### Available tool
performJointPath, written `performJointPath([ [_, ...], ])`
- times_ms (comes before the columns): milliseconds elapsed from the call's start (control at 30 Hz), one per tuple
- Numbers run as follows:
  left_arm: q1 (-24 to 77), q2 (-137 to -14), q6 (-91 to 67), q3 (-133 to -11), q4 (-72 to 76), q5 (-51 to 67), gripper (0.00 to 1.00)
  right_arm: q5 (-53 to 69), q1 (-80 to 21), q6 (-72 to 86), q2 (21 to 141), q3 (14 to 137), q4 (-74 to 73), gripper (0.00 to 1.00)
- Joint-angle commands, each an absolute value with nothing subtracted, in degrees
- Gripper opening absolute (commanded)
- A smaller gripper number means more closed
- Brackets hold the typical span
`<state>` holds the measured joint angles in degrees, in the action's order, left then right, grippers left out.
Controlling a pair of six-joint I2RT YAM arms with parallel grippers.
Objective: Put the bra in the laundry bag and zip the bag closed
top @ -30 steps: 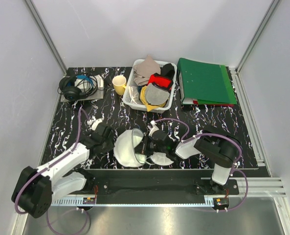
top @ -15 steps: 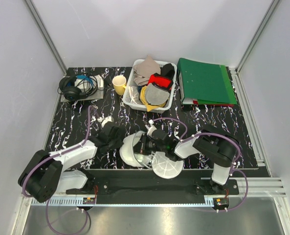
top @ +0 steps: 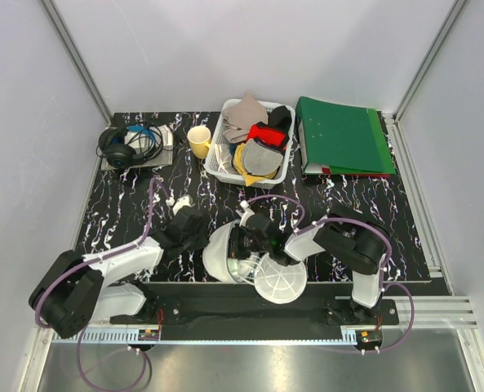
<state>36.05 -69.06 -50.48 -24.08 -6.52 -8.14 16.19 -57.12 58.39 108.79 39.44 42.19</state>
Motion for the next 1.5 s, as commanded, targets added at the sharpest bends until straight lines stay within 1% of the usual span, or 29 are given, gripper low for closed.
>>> performJointPath([
  [0,37.53,-65.93,-50.10,-23.38,-13.52,-6.68,0.01,13.10,-56.51,53.44,103.82,40.87,31.39,0.27],
  [67,37.62,-64.43,-49.92,-23.99,-15.20,-7.03,0.05,12.48,-56.60,53.00,101.96,40.17,27.97,0.36],
  [100,37.53,-62.77,-49.75,-24.26,-16.77,-7.12,0.07,11.78,-56.51,52.56,100.04,40.08,26.38,0.39],
  [133,37.53,-61.71,-49.66,-24.52,-17.66,-7.29,0.12,11.52,-56.60,52.12,99.06,39.99,24.80,0.42],
  [167,37.62,-60.66,-49.75,-25.04,-18.71,-7.64,0.15,11.34,-56.60,52.03,98.18,40.16,21.74,0.46],
  [233,37.62,-56.88,-49.75,-25.57,-21.44,-8.26,0.22,10.81,-56.60,51.59,95.20,40.25,18.56,0.52],
  [267,37.53,-55.56,-49.66,-25.75,-23.01,-8.35,0.24,10.29,-56.51,51.50,93.18,40.60,14.89,0.57],
  [367,37.53,-50.81,-48.78,-27.24,-25.83,-9.23,0.25,8.62,-56.60,50.72,89.05,41.31,7.51,0.62],
  [400,37.53,-48.97,-48.26,-27.68,-27.32,-9.23,0.25,7.83,-56.51,50.45,87.90,41.57,5.64,0.66],
  [467,37.53,-47.21,-47.47,-29.00,-28.47,-8.53,0.25,6.25,-56.51,50.01,84.57,41.66,1.00,0.70],
  [600,37.62,-42.56,-45.36,-30.76,-30.32,-6.95,0.24,3.43,-56.51,49.48,79.11,41.92,-7.28,0.80],
  [667,37.62,-41.14,-44.56,-31.99,-30.50,-6.24,0.25,1.77,-56.51,49.48,75.26,41.75,-11.40,0.88],
  [700,37.70,-40.26,-43.78,-32.51,-30.85,-5.89,0.27,0.37,-56.51,49.57,74.10,41.49,-12.12,0.92],
  [733,37.71,-40.08,-43.51,-33.74,-31.11,-5.63,0.29,0.35,-56.60,49.31,73.05,41.14,-12.74,0.99],
  [800,37.88,-40.16,-42.81,-34.97,-31.38,-4.05,0.32,-1.66,-56.34,48.87,71.37,40.69,-14.14,0.99],
  [1000,40.95,-40.69,-41.93,-39.98,-30.94,-2.20,0.33,-1.14,-56.08,50.53,68.03,39.47,-16.00,1.00],
  [1167,42.62,-40.52,-41.22,-42.54,-30.06,-0.35,0.34,-0.18,-55.64,53.52,64.96,38.94,-14.07,1.00],
  [1200,42.89,-40.34,-40.96,-42.71,-29.88,-0.35,0.36,-0.09,-55.37,54.83,64.95,38.94,-13.45,1.00],
  [1233,43.15,-40.25,-40.78,-42.80,-29.62,0.69,0.42,1.83,-54.94,55.37,64.86,39.02,-11.97,1.00],
  [1267,43.24,-40.08,-40.35,-42.72,-28.66,1.49,0.45,3.50,-54.84,55.72,65.30,39.37,-11.43,0.99],
  [1333,43.42,-40.17,-39.90,-42.54,-28.30,2.37,0.49,4.48,-54.76,56.42,65.74,40.51,-12.47,1.00],
  [1367,43.50,-39.90,-39.82,-42.28,-27.26,2.90,0.52,6.83,-54.49,56.51,65.31,40.43,-12.13,1.00],
  [1433,43.59,-39.82,-39.46,-41.75,-26.02,5.52,0.55,9.30,-54.40,56.87,65.04,39.73,-11.43,1.00],
  [1467,43.59,-40.16,-39.29,-41.66,-24.62,6.58,0.59,12.19,-54.32,56.43,65.13,39.64,-11.34,1.00],
])
